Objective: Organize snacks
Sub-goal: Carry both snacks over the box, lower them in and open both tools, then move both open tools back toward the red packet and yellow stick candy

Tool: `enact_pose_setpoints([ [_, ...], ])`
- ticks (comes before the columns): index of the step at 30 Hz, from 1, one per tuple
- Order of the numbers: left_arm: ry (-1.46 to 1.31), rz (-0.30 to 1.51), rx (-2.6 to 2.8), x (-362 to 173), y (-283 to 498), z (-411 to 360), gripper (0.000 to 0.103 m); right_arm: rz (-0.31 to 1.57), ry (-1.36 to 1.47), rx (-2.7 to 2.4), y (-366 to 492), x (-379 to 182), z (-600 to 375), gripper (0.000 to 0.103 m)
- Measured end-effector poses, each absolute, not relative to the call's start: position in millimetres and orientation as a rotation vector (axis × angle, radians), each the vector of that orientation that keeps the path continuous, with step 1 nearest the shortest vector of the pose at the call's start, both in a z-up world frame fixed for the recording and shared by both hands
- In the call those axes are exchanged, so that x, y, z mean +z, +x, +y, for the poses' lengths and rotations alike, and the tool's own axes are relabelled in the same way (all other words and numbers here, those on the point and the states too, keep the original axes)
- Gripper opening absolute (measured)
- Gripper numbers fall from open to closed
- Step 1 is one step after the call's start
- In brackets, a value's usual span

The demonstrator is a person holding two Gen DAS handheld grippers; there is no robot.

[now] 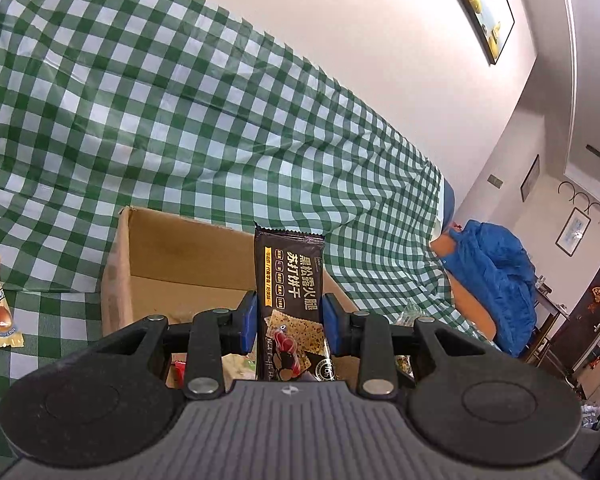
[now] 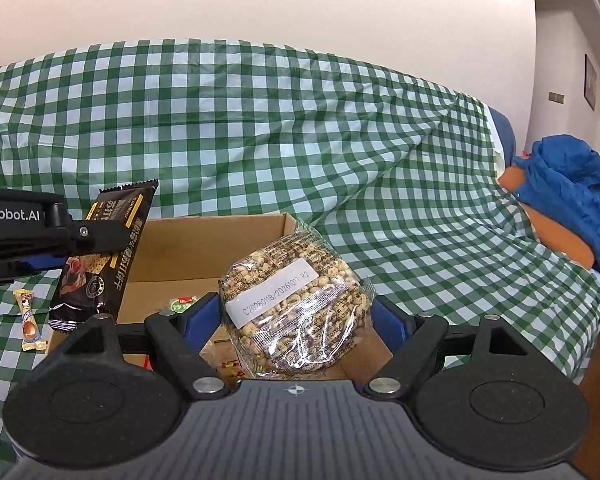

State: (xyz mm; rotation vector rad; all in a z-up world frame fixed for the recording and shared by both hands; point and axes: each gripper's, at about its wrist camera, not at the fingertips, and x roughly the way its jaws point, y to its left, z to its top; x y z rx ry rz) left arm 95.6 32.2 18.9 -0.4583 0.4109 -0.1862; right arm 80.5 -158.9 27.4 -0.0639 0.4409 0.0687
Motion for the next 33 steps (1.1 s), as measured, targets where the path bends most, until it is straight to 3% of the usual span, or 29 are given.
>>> enact_pose_setpoints([
  [16, -0.463, 0.397, -0.187, 22, 96, 33, 0.037, 0.442, -0.063, 0.073, 78, 26, -162, 0.083],
  [19, -0.511, 0.398, -0.189, 25, 99, 41, 0.051, 0.499, -0.084, 0.115, 82, 20, -156, 0.089],
  [22, -0.555, 0.391, -0.167, 28, 101, 53, 0.052, 0.490, -0.101, 0.126, 81, 21, -152, 0.092],
  [25, -0.579, 0.387, -0.148, 29, 101, 63, 0.045, 0.495, -0.092, 0.136, 82, 22, -150, 0.093],
  [29, -0.548, 0.361, -0.127, 33, 96, 68, 0.027, 0.494, -0.099, 0.142, 83, 22, -143, 0.093],
  [33, -0.487, 0.330, -0.041, 40, 75, 82, 0.023, 0.486, -0.087, 0.159, 81, 23, -131, 0.092],
])
